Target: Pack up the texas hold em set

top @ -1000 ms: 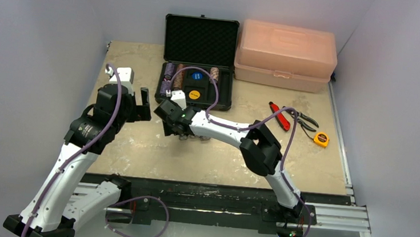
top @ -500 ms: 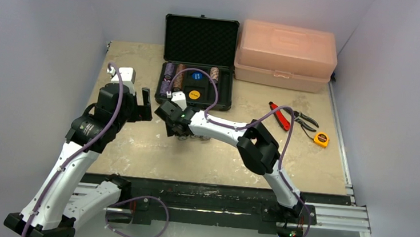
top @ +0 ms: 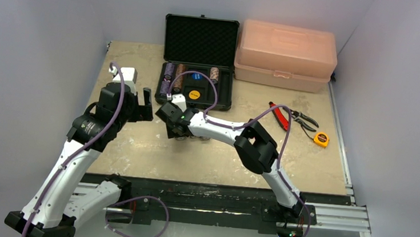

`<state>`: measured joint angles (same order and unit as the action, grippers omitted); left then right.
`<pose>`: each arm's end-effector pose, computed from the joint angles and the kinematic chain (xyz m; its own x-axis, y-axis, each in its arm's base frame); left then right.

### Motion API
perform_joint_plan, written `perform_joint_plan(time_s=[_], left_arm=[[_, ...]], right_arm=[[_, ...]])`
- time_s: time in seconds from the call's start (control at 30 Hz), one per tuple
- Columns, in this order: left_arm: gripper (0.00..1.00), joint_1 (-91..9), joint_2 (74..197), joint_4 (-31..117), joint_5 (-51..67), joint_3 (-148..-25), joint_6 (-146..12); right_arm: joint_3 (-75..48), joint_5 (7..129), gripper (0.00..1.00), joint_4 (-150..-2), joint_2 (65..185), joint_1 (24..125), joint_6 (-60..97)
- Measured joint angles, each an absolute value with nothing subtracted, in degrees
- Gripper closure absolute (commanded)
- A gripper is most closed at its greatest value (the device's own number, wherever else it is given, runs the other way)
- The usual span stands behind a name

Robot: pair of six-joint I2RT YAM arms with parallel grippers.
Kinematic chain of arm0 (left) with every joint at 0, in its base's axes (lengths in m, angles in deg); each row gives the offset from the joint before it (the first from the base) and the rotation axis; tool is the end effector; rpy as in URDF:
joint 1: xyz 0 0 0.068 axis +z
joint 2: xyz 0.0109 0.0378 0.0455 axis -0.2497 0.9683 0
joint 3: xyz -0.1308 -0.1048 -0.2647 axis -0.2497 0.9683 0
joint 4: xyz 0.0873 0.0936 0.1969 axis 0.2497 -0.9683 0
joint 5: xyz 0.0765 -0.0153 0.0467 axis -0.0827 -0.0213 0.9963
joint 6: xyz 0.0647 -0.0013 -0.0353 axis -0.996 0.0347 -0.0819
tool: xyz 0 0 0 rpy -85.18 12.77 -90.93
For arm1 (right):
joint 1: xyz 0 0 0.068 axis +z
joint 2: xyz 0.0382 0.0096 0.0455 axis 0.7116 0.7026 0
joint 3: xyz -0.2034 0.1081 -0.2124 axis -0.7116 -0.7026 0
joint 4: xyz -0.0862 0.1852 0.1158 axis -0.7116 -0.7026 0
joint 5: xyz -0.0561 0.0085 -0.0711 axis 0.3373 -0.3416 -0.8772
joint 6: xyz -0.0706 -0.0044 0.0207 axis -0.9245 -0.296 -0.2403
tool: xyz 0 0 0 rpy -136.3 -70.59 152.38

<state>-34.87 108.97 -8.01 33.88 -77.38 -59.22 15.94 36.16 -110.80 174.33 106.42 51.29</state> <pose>0.1222 -0.0258 0.3797 -0.5370 -0.1375 -0.8323 -0.0813 0.9905 -0.1111 0.2655 0.4286 0.1963 -0.7736 -0.1934 -0.6035 -0.2740 0.9608 0.0433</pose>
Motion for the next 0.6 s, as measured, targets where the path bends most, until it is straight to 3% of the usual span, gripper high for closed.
perform_joint_plan(time_s=[0.23, 0.6], left_arm=[[0.06, -34.87, 109.12, -8.01, 33.48, -77.38, -59.24], [0.06, -34.87, 109.38, -7.99, 33.11, -77.38, -59.24]], right_arm=[[15.7, 36.99, 0.48, -110.31, 175.12, 106.36, 51.29], [15.64, 37.3, 0.8, -110.12, 175.1, 106.11, 51.27]])
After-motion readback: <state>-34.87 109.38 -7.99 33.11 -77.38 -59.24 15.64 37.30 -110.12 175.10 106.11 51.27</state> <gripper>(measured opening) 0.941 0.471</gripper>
